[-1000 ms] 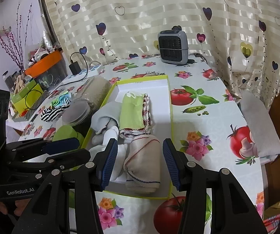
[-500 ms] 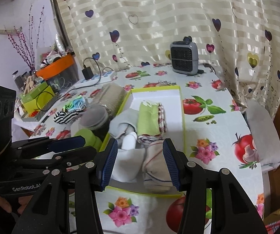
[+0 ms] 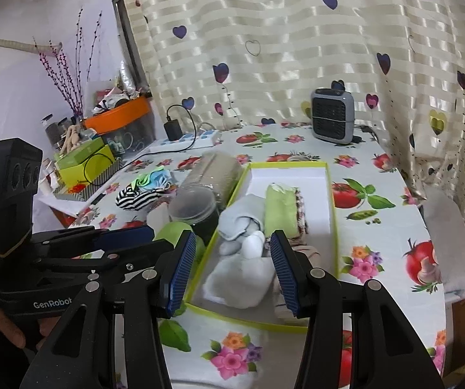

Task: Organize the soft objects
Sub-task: 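Open the left gripper to release the white knit glove in the box, then move the left gripper to the white folded pad while the right gripper withdraws from the box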

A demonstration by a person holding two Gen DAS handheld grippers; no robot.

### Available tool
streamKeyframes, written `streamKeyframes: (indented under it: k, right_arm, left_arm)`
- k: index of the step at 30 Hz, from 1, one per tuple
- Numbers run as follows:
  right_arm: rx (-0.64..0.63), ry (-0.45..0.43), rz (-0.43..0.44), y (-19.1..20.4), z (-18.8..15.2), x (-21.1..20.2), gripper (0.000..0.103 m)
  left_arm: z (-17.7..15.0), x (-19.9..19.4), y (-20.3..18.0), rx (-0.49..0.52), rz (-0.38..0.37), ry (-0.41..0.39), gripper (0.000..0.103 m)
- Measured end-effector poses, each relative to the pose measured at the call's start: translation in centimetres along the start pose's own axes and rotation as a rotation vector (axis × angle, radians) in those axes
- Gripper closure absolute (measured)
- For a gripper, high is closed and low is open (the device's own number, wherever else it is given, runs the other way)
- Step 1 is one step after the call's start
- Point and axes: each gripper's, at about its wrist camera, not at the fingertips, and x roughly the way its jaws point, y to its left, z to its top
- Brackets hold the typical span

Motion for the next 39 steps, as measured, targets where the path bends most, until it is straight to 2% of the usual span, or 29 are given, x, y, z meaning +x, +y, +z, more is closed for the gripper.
streamKeyframes:
  k: [10, 17, 24, 39]
  right_arm:
    - [-0.023, -0.048, 0.003, 1.4, 0.5, -0.2, 0.054]
    - [-0.07, -0.018, 0.018, 2.9, 0.3, 0.6, 0.053]
    - [-0.066, 0.008, 0.067, 3.6, 0.1, 1.2, 0.053]
    - [-0.091, 0.049, 0.087, 4.6, -0.2, 2.4, 0.053]
  left_arm:
    - [0.0, -2.4, 2.0, -0.039, 0.035, -0.062, 0.061]
    - [-0.4, -3.0, 3.3, -0.064, 0.051, -0.067, 0.061]
    - [-1.0, -3.4, 5.3, -0.104, 0.084, -0.059, 0.061]
    - [-1.9, -2.5, 9.7, -0.24, 0.132, -0.013, 0.061]
